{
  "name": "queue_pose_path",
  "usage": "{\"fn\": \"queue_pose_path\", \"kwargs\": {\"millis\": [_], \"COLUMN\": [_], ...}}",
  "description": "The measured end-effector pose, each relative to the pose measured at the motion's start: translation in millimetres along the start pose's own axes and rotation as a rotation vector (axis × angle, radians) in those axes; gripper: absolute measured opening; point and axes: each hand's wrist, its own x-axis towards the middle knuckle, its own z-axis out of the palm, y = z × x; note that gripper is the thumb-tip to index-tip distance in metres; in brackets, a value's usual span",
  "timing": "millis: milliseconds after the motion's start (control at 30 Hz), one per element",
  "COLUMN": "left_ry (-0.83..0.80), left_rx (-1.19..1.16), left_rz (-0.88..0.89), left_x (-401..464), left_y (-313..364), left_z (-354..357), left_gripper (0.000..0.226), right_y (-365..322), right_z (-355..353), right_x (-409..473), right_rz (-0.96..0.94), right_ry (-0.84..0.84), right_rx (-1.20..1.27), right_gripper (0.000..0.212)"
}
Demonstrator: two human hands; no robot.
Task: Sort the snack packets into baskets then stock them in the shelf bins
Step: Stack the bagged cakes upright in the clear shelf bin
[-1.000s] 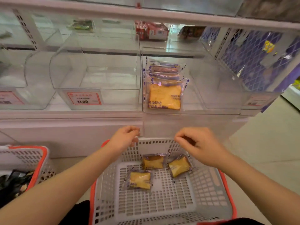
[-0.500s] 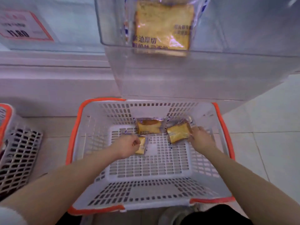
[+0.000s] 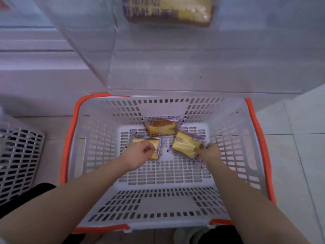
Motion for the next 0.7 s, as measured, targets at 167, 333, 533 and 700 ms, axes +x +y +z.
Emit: {"fn": "queue_pose_path", "kwargs": {"millis": [167, 333, 533, 700], "left_ry": [0.104, 0.182, 0.066, 0.276], "left_rx": [-0.075, -0.095, -0.161, -0.384], "left_rz": [0.117, 0.288, 0.524, 0.469], "left_x": [-6, -20, -58, -93], "left_y": [16, 40, 62, 72], "left_z": [0, -1, -13, -26], "left_gripper": [0.027, 0.065, 0.05, 0.024], "right_y": [-5, -23, -39, -39], "right_z": [-14, -48, -73, -74], "right_x": [-39, -88, -144, -175], "right_rz": [-0.368, -0.737, -1.026, -0.941], "right_ry": [-0.034, -0.182, -0.185, 0.125], "right_rx": [0.005, -0.288, -0.355, -0.041], "right_gripper": [0.024, 0.031, 0.039, 0.071]}}
